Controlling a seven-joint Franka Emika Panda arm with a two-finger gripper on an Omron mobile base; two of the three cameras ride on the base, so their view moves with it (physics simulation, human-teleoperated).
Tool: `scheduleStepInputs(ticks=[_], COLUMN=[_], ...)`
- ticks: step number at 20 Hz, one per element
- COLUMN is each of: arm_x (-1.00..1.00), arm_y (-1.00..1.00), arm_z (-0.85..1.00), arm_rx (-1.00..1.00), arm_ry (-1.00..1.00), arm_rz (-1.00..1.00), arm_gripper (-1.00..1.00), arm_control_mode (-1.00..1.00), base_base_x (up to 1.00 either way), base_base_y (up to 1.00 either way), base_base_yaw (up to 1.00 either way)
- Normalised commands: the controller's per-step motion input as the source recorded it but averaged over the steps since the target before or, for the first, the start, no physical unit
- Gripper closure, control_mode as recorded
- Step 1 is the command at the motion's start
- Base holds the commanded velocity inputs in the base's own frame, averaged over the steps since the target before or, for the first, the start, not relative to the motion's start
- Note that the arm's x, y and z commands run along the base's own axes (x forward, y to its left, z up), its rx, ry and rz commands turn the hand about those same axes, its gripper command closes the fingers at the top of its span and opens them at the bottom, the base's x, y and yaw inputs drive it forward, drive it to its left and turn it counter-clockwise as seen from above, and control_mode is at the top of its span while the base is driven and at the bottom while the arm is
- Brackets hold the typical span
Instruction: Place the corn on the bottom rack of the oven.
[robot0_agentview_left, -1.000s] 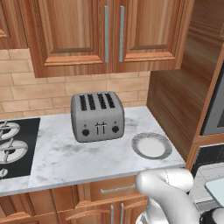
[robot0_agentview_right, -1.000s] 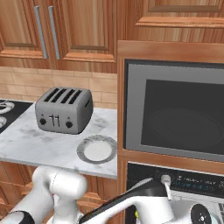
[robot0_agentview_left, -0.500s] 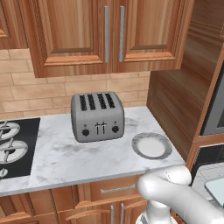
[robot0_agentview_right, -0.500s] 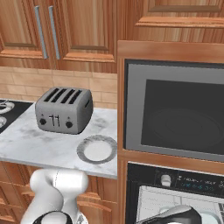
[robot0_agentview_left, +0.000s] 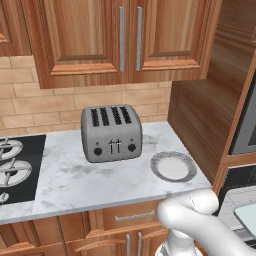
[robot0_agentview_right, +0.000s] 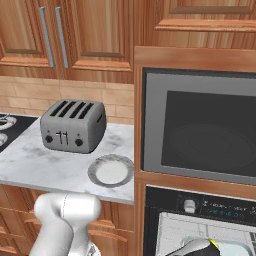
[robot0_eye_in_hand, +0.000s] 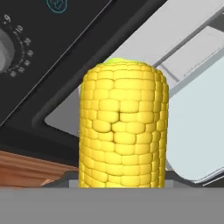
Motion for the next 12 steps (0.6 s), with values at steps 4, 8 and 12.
scheduleStepInputs(ticks=[4, 8, 12], arm_x=[0.35, 0.28, 0.23], arm_y=[-0.09, -0.21, -0.22], arm_z=[-0.51, -0.47, -0.53], arm_rx=[-0.17, -0.15, -0.12], arm_ry=[0.09, 0.03, 0.00], arm_rz=[-0.01, 0.00, 0.00], arm_gripper=[1.00, 1.00, 1.00], arm_control_mode=[-1.00, -1.00, -1.00], base_base_x=[0.00, 0.00, 0.00], base_base_y=[0.00, 0.00, 0.00], base_base_yaw=[0.00, 0.00, 0.00])
